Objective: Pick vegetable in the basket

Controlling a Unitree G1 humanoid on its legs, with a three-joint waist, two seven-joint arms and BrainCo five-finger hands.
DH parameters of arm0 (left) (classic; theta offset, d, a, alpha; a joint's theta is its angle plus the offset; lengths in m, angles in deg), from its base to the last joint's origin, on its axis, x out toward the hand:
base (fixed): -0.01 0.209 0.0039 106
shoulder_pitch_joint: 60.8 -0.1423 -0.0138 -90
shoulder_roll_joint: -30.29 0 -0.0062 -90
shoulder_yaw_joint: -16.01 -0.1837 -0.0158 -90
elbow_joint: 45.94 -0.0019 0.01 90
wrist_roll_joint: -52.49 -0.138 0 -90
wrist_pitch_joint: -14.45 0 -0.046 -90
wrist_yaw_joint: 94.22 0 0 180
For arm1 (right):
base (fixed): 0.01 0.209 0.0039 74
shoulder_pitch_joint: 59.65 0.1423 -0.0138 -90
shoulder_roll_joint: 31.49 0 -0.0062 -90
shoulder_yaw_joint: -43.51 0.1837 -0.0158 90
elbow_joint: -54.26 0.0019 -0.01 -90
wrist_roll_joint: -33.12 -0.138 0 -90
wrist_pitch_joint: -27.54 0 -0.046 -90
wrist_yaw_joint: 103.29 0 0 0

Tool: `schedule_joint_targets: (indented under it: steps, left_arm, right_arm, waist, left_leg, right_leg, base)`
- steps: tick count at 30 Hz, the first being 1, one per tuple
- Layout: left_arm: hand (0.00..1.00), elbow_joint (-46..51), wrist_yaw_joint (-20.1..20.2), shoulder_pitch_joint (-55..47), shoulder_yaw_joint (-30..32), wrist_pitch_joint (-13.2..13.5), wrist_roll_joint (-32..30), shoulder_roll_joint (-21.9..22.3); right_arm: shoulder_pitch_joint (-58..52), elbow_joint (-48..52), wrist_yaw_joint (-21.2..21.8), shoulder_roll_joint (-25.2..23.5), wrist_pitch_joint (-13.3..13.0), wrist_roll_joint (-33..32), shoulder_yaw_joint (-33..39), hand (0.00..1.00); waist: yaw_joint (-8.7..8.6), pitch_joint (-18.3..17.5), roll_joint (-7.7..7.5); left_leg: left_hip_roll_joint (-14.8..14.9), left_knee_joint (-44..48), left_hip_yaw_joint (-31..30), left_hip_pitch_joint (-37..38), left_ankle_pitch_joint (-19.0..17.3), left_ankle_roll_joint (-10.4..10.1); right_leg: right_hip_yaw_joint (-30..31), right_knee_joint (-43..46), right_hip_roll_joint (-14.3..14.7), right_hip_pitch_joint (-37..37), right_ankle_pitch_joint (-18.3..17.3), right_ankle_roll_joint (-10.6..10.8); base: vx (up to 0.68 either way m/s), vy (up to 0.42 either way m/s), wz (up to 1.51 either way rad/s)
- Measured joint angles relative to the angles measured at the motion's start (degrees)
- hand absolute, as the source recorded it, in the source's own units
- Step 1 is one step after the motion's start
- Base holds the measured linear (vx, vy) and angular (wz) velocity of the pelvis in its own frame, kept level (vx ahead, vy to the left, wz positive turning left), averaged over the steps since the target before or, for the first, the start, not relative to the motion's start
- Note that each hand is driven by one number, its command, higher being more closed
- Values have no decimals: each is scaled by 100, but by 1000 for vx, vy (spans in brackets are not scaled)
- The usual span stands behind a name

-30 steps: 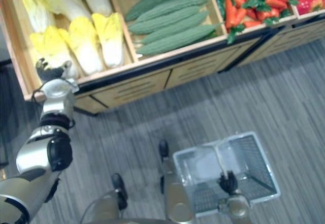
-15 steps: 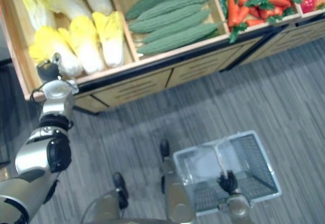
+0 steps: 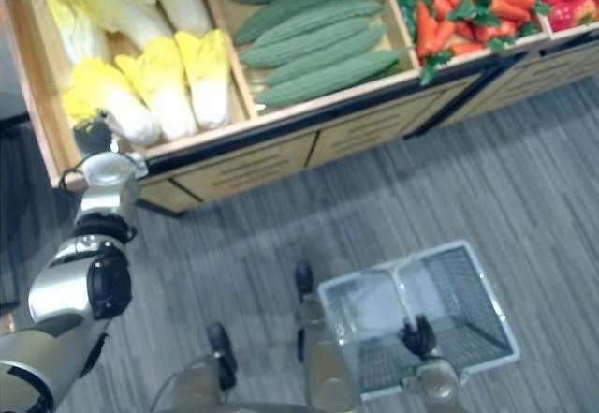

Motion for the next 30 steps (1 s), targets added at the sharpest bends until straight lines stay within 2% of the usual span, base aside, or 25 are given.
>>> schedule_joint_targets:
  steps: [22, 26, 27, 30]
  left_arm:
    - [100, 234, -64, -75, -352, -19, 0, -17]
    - [100, 311, -186, -82, -437, 8, -193, -63]
    - [0, 411, -219, -82, -506, 10, -235, -75]
    - [0, 521, -233, -82, -626, 30, -461, -171]
  right_arm:
    - [-5, -31, 21, 0, -1, 1, -2, 100]
    - [-4, -194, 19, 0, -6, 1, 1, 100]
    - [-4, -225, 16, -1, -7, 1, 1, 100]
    - [-5, -239, 12, -1, -8, 1, 3, 100]
  waist:
    - [19, -24, 5]
    - [22, -158, 30]
    - [24, -166, 34]
    - [22, -170, 40]
  left_leg:
    - [-24, 23, -170, 93, 12, 5]
    - [-23, 21, -177, 92, 15, 3]
    - [-26, 23, -180, 92, 15, 3]
    - [-24, 27, -191, 104, 16, 4]
  right_leg:
    - [-160, 0, -72, 213, 0, 0]
    - [-162, 0, -73, 215, 0, 0]
    - [-163, 0, -78, 220, 0, 0]
    - [-168, 0, -79, 241, 0, 0]
  base:
    - [-6, -4, 3]
    - [0, 0, 0]
    - [0, 0, 0]
    - [0, 0, 0]
